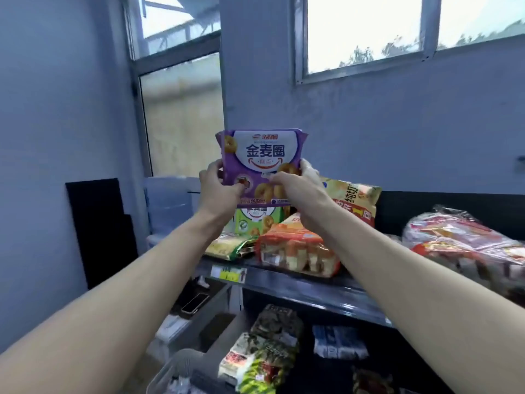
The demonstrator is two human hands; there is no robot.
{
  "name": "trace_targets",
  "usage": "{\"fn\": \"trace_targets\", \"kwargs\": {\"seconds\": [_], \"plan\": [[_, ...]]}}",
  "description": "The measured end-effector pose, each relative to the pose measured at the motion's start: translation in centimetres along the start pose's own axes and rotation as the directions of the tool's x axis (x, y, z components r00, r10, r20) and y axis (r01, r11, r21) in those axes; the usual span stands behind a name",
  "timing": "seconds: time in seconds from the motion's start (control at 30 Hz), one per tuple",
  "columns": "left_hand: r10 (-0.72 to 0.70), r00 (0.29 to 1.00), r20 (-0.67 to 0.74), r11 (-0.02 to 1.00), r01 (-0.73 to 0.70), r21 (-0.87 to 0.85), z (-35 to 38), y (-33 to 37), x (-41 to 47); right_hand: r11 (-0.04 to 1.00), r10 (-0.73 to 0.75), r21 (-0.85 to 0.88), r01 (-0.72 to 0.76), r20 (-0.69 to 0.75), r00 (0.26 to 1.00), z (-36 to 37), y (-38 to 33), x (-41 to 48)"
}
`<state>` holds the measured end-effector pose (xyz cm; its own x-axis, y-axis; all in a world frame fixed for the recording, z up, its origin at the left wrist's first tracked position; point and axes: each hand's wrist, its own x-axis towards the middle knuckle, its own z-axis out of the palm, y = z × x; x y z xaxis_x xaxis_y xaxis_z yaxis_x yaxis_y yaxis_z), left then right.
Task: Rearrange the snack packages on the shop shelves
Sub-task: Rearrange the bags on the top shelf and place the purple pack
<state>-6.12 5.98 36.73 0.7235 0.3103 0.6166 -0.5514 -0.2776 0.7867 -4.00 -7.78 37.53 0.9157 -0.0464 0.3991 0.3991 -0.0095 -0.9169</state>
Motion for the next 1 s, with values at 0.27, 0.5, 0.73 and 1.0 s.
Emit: {"fn": "trace_targets", "kwargs": {"seconds": [0.27,0.5,0.73,1.0], "plan": [[-0.071,0.992,0.105,0.995,0.078,-0.058,-1.5,-5.8,3.3,0.992,0.111,-0.060,-0.108,0.044,0.993,3.8,3.9,4.0],[-0.124,0.971,0.204,0.992,0.124,0.012,-2.5,-9.2,6.5,0.968,0.231,-0.106,-0.227,0.028,0.972,6.4,7.0,7.0],[-0.209,0.899,0.384,0.978,0.202,0.060,-2.1,-13.2,9.9,0.923,0.289,-0.231,-0.307,-0.106,0.951,8.3,8.0,7.8],[-0.278,0.691,0.667,0.949,0.093,0.300,-3.8,-17.6,12.4,0.832,0.328,-0.350,-0.430,-0.313,0.891,10.9,9.4,7.1]]}}
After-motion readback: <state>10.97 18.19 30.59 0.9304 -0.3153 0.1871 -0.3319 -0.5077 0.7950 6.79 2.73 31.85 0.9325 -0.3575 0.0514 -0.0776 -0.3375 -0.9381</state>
